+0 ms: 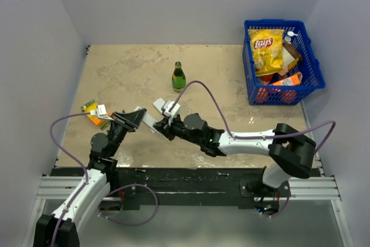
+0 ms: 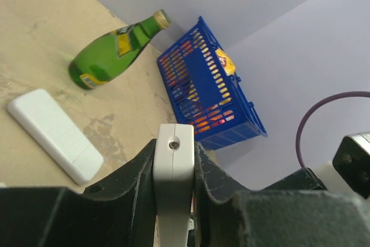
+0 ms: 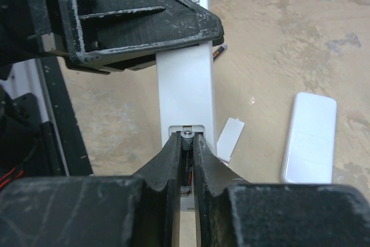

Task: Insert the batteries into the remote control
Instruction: Load the battery into the remote control.

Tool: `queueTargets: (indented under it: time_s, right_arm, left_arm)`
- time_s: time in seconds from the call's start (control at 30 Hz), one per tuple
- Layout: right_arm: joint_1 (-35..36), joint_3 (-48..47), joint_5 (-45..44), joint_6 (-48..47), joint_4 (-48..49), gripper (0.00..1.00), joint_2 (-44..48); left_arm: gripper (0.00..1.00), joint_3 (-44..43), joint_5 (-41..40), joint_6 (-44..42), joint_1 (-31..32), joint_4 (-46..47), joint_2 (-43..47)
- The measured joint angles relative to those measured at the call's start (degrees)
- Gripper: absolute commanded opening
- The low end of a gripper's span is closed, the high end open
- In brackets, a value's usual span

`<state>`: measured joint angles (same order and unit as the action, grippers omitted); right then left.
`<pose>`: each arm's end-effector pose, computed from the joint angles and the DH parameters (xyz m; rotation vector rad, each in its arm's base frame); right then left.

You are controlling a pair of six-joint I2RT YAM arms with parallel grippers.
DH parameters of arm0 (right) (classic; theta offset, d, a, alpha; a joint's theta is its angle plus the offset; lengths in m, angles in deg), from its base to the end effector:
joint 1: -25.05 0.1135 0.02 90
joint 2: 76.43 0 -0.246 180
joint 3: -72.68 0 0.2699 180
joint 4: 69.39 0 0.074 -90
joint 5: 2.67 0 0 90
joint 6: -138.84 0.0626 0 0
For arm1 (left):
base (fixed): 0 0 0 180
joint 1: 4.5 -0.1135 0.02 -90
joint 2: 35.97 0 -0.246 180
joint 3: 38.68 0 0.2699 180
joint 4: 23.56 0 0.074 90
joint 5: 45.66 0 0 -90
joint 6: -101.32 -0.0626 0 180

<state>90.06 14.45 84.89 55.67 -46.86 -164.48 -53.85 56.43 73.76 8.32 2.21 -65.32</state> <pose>0.1635 0.3444 0.2078 -0.8365 1.5722 0.8888 0.1918 -0.0571 0.1951 -0.4453 1.4198 -1.2283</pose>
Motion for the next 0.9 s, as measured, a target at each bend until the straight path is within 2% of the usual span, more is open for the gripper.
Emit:
queueTargets:
  time_s: [0.17, 0.3, 0.4, 0.67, 0.9]
  right_arm:
    - [-0.5, -3.2, -2.1, -0.1, -0.3, 0.05, -6.5]
    - [-1.2, -4.9, -2.5, -0.2, -1.0, 0.12, -9.8]
    - [-1.7, -5.8, -2.2, -0.1, -1.9, 0.13, -10.8]
    - [-2.4, -7.8, -1.3, 0.1, -4.9, 0.11, -10.9]
    - [-2.3, -8.0, -1.3, 0.0, -7.4, 0.11, -9.7]
  left_arm:
    - [0.00, 1.5, -4.5, 0.9, -0.1, 1.9, -6.5]
    - [0.00, 1.5, -6.6, 1.0, -0.2, 5.2, -13.7]
    - [0.00, 1.5, -7.1, 1.0, -0.2, 8.1, -17.5]
    - [0.00, 1.5, -7.1, -0.7, -0.2, 11.2, -19.4]
    - [0.00, 1.5, -3.7, -1.9, -0.2, 12.8, -21.1]
